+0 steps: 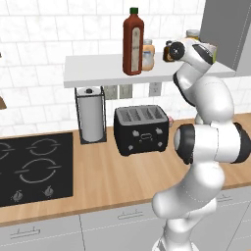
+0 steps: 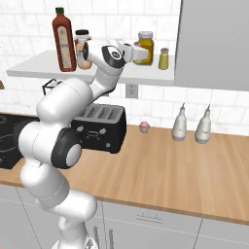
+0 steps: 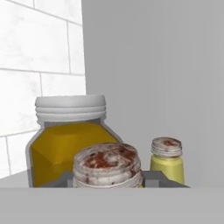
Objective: Put the shaker and condiment bottle from the counter next to their counterparts in the cabinet.
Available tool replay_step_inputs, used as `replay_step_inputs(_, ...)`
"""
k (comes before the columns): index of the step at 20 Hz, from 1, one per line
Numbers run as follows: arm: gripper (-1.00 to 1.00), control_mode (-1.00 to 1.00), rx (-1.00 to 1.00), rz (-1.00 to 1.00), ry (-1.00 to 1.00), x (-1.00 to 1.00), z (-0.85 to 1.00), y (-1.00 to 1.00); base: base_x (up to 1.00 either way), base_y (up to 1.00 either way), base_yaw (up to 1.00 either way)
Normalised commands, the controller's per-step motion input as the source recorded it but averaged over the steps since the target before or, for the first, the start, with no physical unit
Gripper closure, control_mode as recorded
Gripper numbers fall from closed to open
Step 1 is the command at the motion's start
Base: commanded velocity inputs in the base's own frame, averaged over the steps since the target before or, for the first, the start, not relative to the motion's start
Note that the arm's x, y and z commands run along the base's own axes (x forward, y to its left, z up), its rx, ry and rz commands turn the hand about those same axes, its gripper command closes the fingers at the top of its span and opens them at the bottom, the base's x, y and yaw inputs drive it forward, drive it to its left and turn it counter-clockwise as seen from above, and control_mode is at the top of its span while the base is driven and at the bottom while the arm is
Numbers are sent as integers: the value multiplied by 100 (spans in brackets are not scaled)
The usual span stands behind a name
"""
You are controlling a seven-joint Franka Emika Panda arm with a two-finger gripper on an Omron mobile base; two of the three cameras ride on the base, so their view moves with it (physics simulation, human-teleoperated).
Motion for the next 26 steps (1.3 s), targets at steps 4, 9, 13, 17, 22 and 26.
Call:
replay_step_inputs(4, -100, -100, -5, 4, -2, 80, -68, -28, 0, 0, 0)
replay_step_inputs(9, -100, -100, -5, 7, -3, 49, -66, -16, 0, 0, 0)
replay_step_inputs(13, -100, -100, -4, 23, 0, -1, -66, 1, 0, 0, 0)
replay_step_inputs(17, -100, -100, 0, 37, -4, -77, -42, 22, 0, 0, 0)
replay_step_inputs(22, -100, -100, -3, 38, -7, -100, -1, 70, 0, 0, 0)
replay_step_inputs(26, -100, -100, -4, 36, -5, -100, 27, 97, 0, 0, 0)
